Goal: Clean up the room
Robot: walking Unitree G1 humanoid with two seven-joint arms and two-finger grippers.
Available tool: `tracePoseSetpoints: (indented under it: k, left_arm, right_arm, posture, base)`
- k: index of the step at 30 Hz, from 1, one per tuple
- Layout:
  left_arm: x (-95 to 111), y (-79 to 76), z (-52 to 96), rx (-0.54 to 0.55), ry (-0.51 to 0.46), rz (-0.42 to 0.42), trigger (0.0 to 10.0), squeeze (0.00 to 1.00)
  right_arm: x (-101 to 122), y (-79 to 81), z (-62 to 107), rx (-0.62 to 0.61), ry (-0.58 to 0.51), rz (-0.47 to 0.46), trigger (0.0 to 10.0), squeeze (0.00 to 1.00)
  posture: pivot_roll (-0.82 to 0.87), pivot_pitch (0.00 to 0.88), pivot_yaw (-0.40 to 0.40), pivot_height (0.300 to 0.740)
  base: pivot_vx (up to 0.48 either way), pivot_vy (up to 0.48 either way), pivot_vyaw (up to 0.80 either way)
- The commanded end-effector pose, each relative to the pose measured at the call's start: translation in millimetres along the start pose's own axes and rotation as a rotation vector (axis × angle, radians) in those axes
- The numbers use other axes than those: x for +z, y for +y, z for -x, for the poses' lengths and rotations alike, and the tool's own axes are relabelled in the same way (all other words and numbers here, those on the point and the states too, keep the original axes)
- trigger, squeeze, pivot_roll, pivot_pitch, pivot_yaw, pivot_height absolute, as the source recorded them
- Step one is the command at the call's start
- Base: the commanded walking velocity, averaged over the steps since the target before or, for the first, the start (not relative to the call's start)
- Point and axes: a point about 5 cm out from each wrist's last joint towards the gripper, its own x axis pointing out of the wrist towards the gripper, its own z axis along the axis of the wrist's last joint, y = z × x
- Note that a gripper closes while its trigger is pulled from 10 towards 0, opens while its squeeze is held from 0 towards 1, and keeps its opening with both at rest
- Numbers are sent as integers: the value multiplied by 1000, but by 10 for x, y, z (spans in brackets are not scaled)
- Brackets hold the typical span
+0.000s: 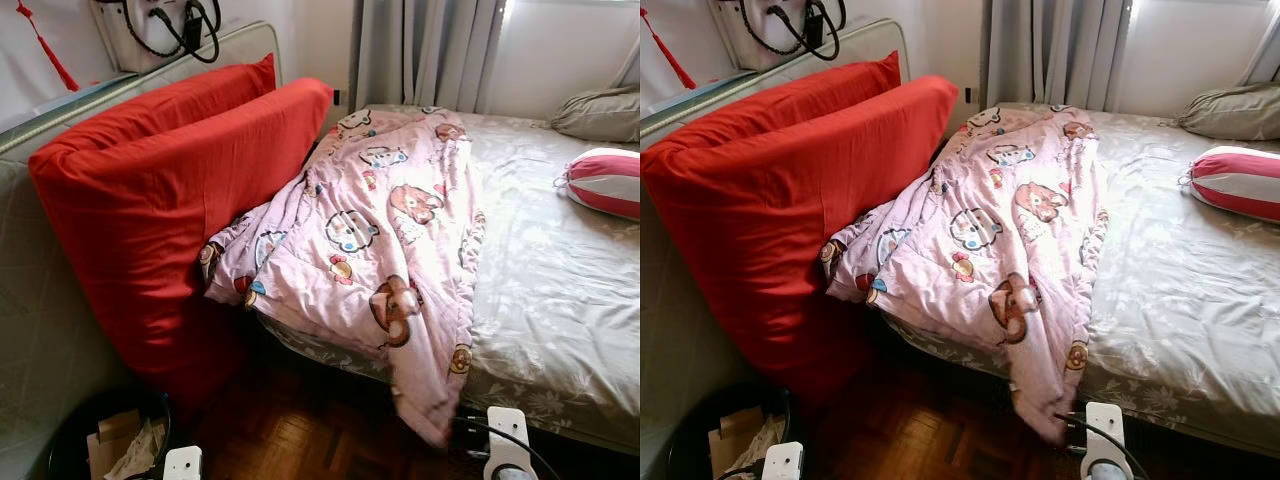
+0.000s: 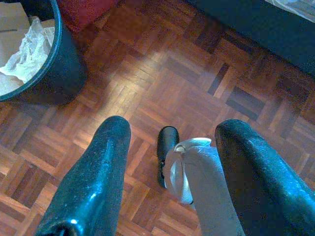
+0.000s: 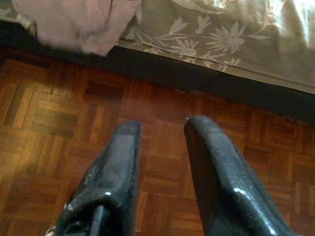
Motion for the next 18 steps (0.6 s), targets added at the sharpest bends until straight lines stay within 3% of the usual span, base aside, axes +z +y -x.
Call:
tracePoseSetpoints:
  k: [1, 3, 5, 11, 18]
  left_arm:
    - [-22, 41, 13, 8, 9, -8, 10000, 0]
    - [-29, 72, 22, 10, 10, -8, 10000, 0]
    - [-33, 90, 27, 12, 12, -9, 10000, 0]
    - [-31, 121, 32, 14, 16, -6, 10000, 0]
    - [-48, 60, 21, 1, 32, -20, 10000, 0]
  right_arm:
    - [-60, 29, 11, 27, 22, 4, 10000, 863]
    - [-97, 96, 25, 82, 28, 2, 10000, 0]
    - [-123, 140, 38, 119, 27, -2, 10000, 0]
    - [-232, 198, 67, 159, 74, -165, 10000, 0]
    - [-273, 253, 85, 197, 88, -147, 10000, 0]
  posture:
    - [70, 0, 24, 740]
    - [66, 0, 26, 740]
    - [64, 0, 28, 740]
    - [67, 0, 33, 740]
    - [64, 0, 39, 740]
  base:
    - [0, 0, 0]
    - [0, 0, 0]
    - [0, 0, 0]
    - [0, 0, 0]
    - [0, 0, 0]
